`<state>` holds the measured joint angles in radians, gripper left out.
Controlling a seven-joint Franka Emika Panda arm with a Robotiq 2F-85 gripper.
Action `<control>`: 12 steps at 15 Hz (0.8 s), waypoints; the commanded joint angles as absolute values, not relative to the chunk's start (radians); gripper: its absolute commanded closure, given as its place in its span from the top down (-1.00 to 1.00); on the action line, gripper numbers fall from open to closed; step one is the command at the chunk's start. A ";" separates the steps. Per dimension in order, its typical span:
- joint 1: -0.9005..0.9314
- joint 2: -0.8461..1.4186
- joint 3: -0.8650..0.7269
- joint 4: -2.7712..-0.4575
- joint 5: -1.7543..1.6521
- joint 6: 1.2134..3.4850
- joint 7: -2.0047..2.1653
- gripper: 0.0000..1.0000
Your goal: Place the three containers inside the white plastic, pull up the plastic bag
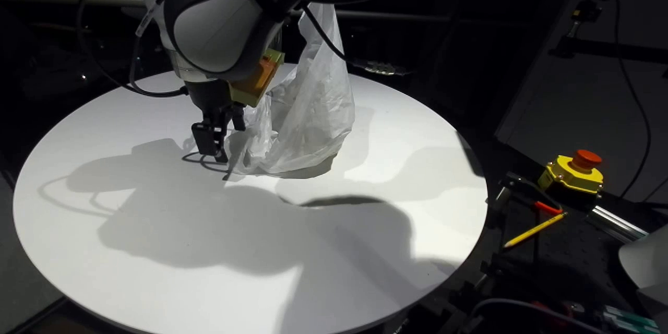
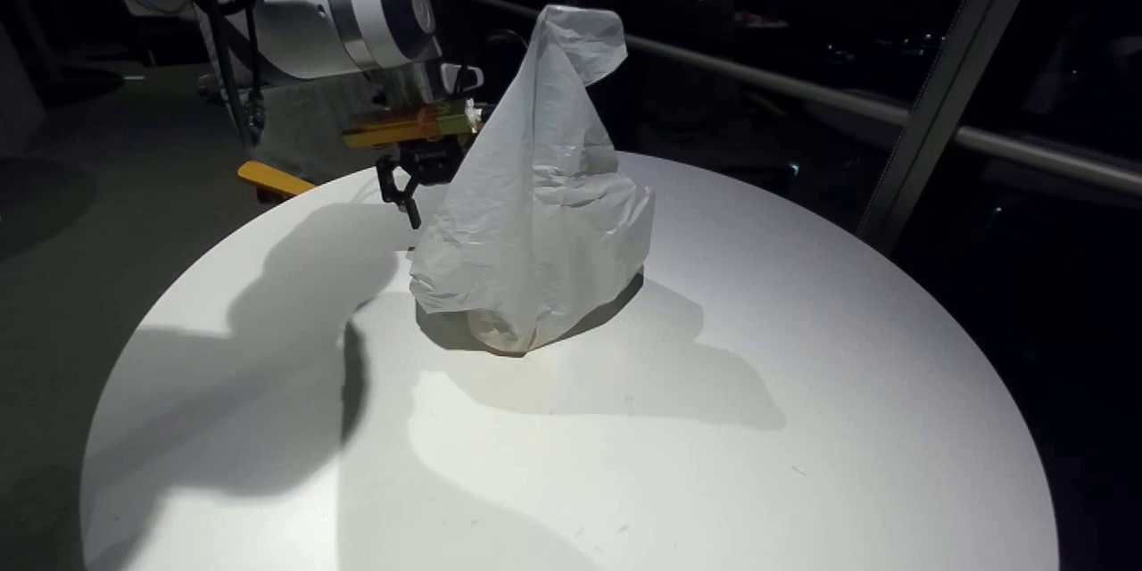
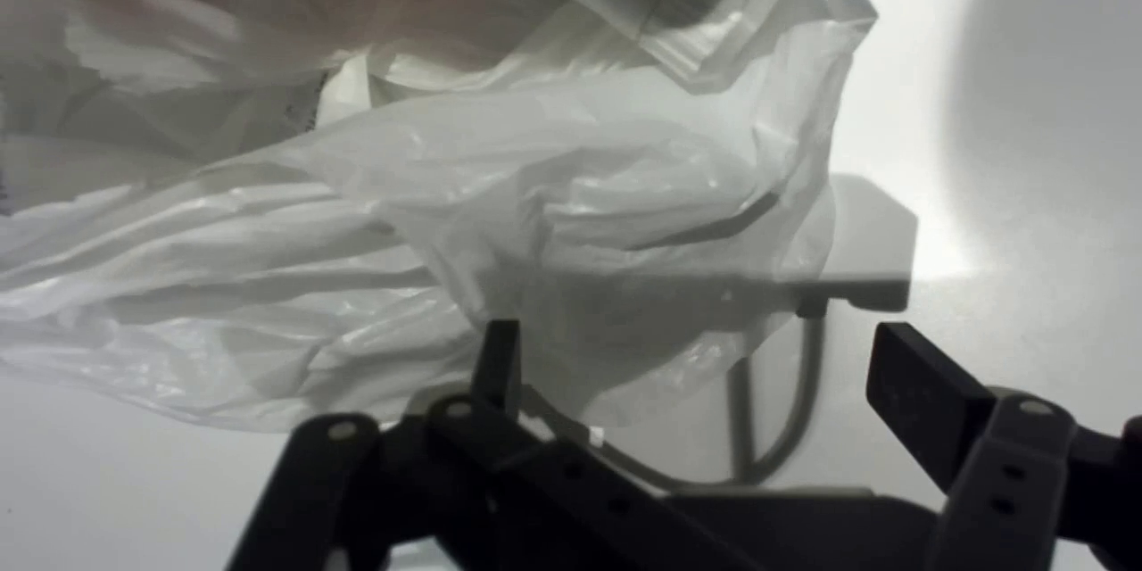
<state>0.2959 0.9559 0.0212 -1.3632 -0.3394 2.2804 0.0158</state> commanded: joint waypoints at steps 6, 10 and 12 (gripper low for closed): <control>0.304 0.927 0.012 -1.360 -0.351 2.182 0.009 1.00; 0.303 0.917 0.015 -1.366 -0.346 2.172 0.008 1.00; 0.301 0.924 0.012 -1.349 -0.352 2.165 -0.008 1.00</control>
